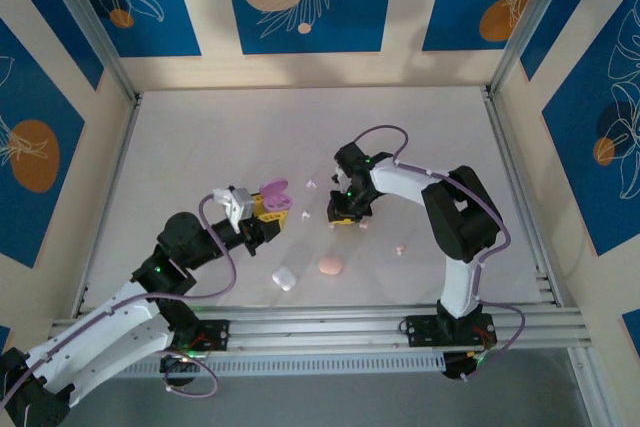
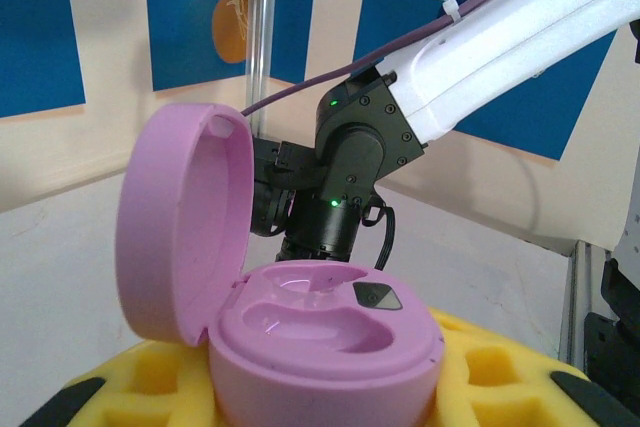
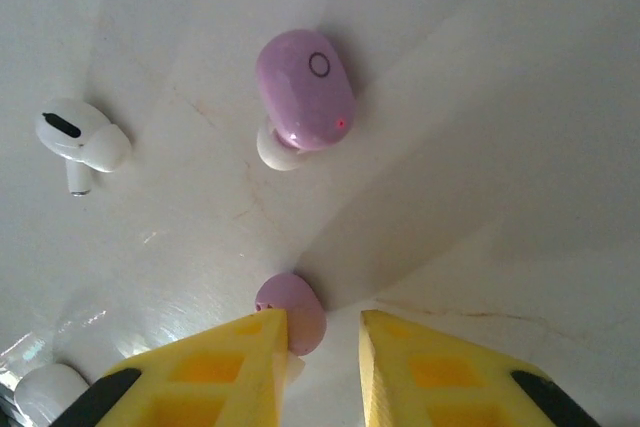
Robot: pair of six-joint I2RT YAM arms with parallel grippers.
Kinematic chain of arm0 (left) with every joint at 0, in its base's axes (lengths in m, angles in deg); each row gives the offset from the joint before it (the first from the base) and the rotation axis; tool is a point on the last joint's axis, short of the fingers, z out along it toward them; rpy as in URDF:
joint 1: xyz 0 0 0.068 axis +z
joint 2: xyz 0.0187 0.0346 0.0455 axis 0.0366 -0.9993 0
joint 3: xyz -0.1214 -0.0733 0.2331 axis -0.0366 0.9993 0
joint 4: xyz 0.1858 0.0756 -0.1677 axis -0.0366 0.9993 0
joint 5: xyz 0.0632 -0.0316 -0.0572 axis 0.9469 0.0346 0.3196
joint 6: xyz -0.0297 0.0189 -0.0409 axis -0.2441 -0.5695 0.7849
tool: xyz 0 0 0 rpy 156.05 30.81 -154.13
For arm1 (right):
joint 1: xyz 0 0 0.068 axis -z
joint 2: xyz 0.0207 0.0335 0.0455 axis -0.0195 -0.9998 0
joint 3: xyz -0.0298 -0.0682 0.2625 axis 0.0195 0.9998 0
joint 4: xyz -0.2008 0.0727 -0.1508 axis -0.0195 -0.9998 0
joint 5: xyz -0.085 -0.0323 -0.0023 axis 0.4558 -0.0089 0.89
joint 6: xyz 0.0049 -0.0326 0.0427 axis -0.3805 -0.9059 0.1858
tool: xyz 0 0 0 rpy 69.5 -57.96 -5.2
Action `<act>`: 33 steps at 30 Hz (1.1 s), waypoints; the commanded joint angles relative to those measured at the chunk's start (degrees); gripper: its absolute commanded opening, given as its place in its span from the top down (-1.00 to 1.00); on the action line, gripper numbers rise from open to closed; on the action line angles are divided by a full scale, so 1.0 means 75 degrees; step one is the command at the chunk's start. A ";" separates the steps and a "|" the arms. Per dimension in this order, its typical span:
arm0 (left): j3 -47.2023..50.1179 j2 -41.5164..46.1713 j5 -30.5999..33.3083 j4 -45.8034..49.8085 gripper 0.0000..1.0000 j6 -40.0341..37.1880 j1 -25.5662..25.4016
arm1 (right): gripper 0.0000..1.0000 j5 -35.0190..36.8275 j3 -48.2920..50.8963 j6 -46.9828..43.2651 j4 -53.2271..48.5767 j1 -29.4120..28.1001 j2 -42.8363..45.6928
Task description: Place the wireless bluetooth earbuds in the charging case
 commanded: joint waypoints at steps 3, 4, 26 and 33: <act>-0.0269 0.0100 -0.0061 0.0005 0.48 0.0080 -0.0018 | 0.44 -0.0011 -0.0057 -0.0049 -0.0233 -0.0149 -0.0094; -0.0271 0.0100 -0.0063 0.0014 0.48 0.0081 -0.0021 | 0.44 0.0016 -0.0095 -0.0049 -0.0272 -0.0184 -0.0110; -0.0382 0.0135 -0.0016 0.0109 0.48 0.0139 -0.0020 | 0.30 0.0378 -0.0473 0.0173 -0.0665 -0.0922 -0.0101; -0.0400 0.0170 0.0030 0.0123 0.48 0.0128 -0.0020 | 0.24 0.0396 -0.0463 0.0256 -0.0694 -0.1104 -0.0162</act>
